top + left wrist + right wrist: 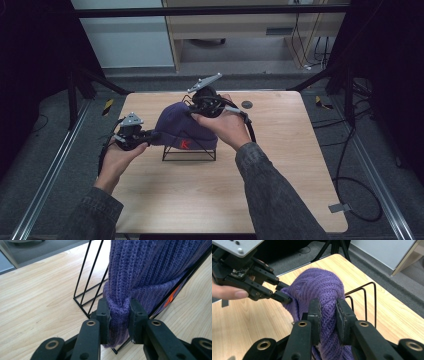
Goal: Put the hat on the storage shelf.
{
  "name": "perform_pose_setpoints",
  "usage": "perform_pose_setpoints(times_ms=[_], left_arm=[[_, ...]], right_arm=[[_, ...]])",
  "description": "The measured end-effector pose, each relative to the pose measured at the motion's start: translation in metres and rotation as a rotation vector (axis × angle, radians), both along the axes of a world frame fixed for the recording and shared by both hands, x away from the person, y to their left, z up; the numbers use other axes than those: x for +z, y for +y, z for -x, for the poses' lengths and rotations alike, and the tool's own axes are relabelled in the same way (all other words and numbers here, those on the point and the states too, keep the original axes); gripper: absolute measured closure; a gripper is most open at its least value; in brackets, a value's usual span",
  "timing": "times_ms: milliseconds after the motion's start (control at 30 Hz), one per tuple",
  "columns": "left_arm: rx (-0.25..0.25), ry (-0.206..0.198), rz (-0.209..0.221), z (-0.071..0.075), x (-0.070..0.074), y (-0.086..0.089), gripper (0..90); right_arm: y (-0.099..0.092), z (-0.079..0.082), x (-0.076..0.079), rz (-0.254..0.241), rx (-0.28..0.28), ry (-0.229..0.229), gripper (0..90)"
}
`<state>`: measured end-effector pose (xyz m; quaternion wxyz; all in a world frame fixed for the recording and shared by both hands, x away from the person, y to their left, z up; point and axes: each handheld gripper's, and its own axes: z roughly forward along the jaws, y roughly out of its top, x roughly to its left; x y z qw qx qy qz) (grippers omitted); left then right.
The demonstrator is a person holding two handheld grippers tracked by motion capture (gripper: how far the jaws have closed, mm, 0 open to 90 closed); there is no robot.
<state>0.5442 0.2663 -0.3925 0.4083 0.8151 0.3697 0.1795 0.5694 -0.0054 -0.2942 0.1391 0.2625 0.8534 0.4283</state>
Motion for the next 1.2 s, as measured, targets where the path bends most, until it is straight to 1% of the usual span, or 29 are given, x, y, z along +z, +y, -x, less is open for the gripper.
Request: perform_pose_setpoints(times_ms=[200, 467, 533, 600, 733, 900, 1100, 1200], left_arm=[[-0.005, 0.007, -0.008, 0.000, -0.005, -0.001, 73.2], [0.006, 0.016, -0.007, 0.000, -0.011, 0.001, 73.0], [0.001, 0.022, -0.020, 0.000, -0.012, 0.001, 72.9], [0.005, 0.022, -0.014, 0.000, -0.013, 0.001, 73.0], [0.006, 0.025, -0.010, 0.000, -0.014, 0.002, 72.9], [0.001, 0.027, -0.016, 0.000, -0.015, 0.001, 72.9], [0.006, 0.026, -0.018, 0.000, -0.017, 0.000, 73.0], [0.005, 0.032, -0.019, 0.000, -0.019, 0.000, 73.0]], right_arm=[[0.000, 0.003, -0.005, 0.004, 0.006, 0.008, 75.9], [0.001, 0.004, -0.012, 0.010, 0.009, 0.023, 75.8], [0.002, 0.004, -0.014, 0.008, 0.012, 0.024, 75.8], [0.002, 0.004, -0.016, 0.010, 0.013, 0.026, 75.8], [0.002, 0.005, -0.018, 0.008, 0.013, 0.030, 75.8], [0.002, 0.005, -0.019, 0.010, 0.012, 0.034, 75.8], [0.001, 0.006, -0.020, 0.010, 0.010, 0.039, 75.7], [0.001, 0.006, -0.022, 0.008, 0.014, 0.039, 75.7]])
